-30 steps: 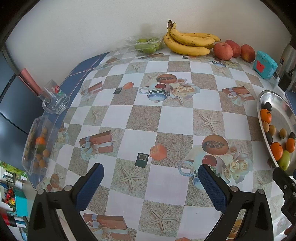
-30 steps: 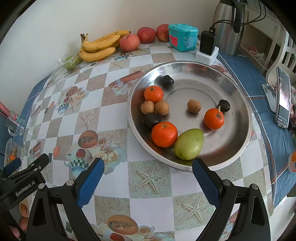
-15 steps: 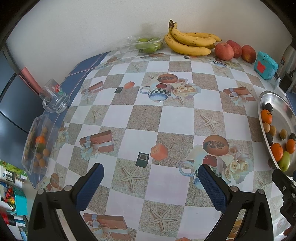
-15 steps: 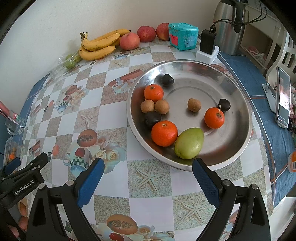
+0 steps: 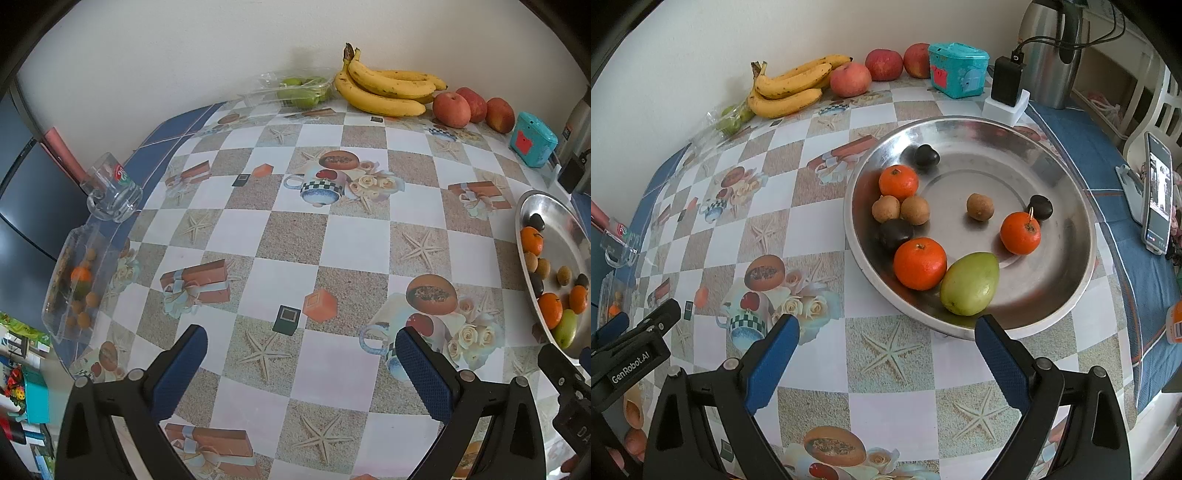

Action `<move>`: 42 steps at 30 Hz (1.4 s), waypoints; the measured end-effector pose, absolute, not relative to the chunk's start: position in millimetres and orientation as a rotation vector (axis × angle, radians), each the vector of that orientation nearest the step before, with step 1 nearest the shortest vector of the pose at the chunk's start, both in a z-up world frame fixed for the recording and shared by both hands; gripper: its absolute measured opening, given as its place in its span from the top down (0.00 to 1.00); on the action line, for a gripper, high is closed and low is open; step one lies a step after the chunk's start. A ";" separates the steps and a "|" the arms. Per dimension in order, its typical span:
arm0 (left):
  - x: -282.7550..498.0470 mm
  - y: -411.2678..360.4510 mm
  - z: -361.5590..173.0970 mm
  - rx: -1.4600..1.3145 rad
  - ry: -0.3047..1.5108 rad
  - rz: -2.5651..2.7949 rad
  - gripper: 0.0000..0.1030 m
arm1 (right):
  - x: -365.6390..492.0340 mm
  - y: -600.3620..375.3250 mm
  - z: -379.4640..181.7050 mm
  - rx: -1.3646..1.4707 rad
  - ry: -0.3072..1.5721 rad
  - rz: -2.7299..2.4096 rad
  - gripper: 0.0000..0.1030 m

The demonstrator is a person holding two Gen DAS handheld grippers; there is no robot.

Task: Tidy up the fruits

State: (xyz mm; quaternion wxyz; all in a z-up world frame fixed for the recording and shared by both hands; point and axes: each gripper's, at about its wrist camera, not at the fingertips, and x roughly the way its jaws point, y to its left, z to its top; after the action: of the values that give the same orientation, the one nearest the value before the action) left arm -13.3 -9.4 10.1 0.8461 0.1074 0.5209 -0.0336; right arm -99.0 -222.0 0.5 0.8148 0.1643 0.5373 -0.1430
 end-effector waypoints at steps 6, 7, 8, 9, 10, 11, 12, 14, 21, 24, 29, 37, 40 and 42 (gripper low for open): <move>-13.4 -9.2 10.4 0.225 1.099 -0.070 0.00 | -98.3 -222.1 0.2 0.351 1.147 -0.306 0.07; -13.4 -9.2 10.3 0.225 1.099 -0.070 0.00 | -98.6 -222.2 0.1 0.351 1.148 -0.306 0.07; -13.3 -9.1 10.1 0.226 1.099 -0.072 0.00 | -98.2 -221.9 0.0 0.351 1.148 -0.307 0.07; -13.3 -9.1 10.1 0.226 1.099 -0.072 0.00 | -98.4 -221.7 -0.3 0.350 1.149 -0.307 0.07; -13.2 -8.9 10.1 0.227 1.099 -0.072 0.00 | -98.3 -221.6 -0.6 0.349 1.150 -0.307 0.07; -13.3 -8.8 10.4 0.226 1.099 -0.072 0.00 | -98.9 -221.5 -0.7 0.349 1.151 -0.307 0.07; -13.2 -8.8 10.0 0.226 1.099 -0.072 0.00 | -98.3 -221.4 -0.8 0.349 1.151 -0.307 0.07; -13.2 -8.6 10.0 0.225 1.099 -0.071 0.00 | -99.2 -221.1 -0.6 0.349 1.150 -0.308 0.07; -13.0 -8.1 9.8 0.226 1.100 -0.073 0.00 | -98.8 -222.5 -1.5 0.353 1.152 -0.309 0.07; -12.7 -7.9 10.0 0.227 1.099 -0.071 0.00 | -98.5 -223.5 -1.4 0.354 1.154 -0.311 0.07; -13.3 -7.9 9.6 0.224 1.101 -0.067 0.00 | -98.4 -224.5 -1.4 0.355 1.157 -0.312 0.07; -14.7 -8.3 10.3 0.220 1.096 -0.071 0.00 | -98.1 -224.0 -1.7 0.355 1.157 -0.312 0.07; -15.2 -7.9 13.3 0.210 1.080 -0.072 0.00 | -98.2 -223.9 -1.8 0.355 1.157 -0.312 0.07; -15.0 -7.8 13.6 0.207 1.079 -0.070 0.00 | -98.3 -223.9 -1.9 0.356 1.157 -0.312 0.07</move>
State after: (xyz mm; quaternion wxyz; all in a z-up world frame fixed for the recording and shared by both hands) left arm -15.0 -7.8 13.6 0.8522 0.0984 0.5127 -0.0332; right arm -98.3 -223.9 -1.9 0.8110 0.1664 0.5416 -0.1461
